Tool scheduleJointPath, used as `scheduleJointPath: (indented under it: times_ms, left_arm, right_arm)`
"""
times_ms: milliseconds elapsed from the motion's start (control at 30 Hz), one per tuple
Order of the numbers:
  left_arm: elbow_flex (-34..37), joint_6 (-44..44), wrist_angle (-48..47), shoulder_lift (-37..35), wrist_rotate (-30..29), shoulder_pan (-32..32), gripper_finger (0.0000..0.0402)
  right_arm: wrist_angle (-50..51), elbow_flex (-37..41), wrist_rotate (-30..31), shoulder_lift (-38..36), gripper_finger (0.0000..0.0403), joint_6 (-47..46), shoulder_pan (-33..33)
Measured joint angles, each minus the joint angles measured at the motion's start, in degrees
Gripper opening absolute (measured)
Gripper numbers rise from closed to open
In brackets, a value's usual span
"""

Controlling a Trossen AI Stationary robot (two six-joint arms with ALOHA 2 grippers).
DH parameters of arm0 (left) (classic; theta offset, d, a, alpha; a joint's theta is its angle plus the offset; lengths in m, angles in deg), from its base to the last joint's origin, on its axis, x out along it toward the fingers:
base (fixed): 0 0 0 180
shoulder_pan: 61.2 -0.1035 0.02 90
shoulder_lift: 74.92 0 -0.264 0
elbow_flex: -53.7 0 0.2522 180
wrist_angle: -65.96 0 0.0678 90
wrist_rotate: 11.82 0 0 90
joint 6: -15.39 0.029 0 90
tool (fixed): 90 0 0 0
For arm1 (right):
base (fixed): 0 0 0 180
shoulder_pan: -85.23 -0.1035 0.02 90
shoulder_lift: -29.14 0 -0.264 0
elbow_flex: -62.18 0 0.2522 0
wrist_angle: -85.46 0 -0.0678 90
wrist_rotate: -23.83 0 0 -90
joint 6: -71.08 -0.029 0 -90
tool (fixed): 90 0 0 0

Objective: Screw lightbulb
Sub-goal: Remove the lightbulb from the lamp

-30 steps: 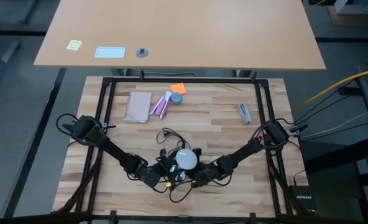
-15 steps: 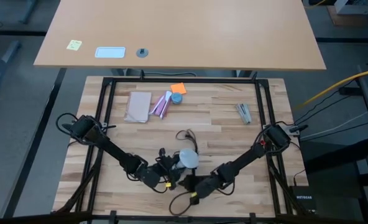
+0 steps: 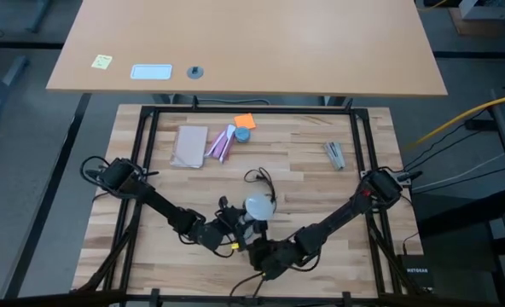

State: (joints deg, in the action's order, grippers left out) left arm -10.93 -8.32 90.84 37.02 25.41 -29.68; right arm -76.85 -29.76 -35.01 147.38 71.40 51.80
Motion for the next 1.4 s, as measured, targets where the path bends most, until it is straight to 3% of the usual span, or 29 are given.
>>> scheduleJointPath:
  times_ms: [267,533,833,1200,1400]
  left_arm:
    - [0.04,0.65,1.08,0.01,0.7,-2.93,0.0139]
    - [-0.07,9.91,12.17,0.06,1.18,-4.85,0.0139]
    - [-0.14,8.74,17.71,0.01,13.82,-8.69,0.0139]
    - [-0.23,4.5,17.7,3.67,16.85,-9.17,0.0139]
    - [-0.34,2.28,17.56,5.79,16.62,-8.0,0.0139]
  right_arm:
    - [22.44,-3.79,7.99,-6.55,0.0002,-1.1,-1.52]
    - [43.6,-3.77,16.78,-16.15,0.0002,-9.21,-4.19]
    - [65.91,-3.02,21.08,-20.44,0.0002,-25.7,-5.16]
    - [59.77,9.45,19.77,-20.36,0.0002,-35.91,-5.18]
    - [37.99,18.54,17.78,-20.34,0.0002,-34.63,-5.18]
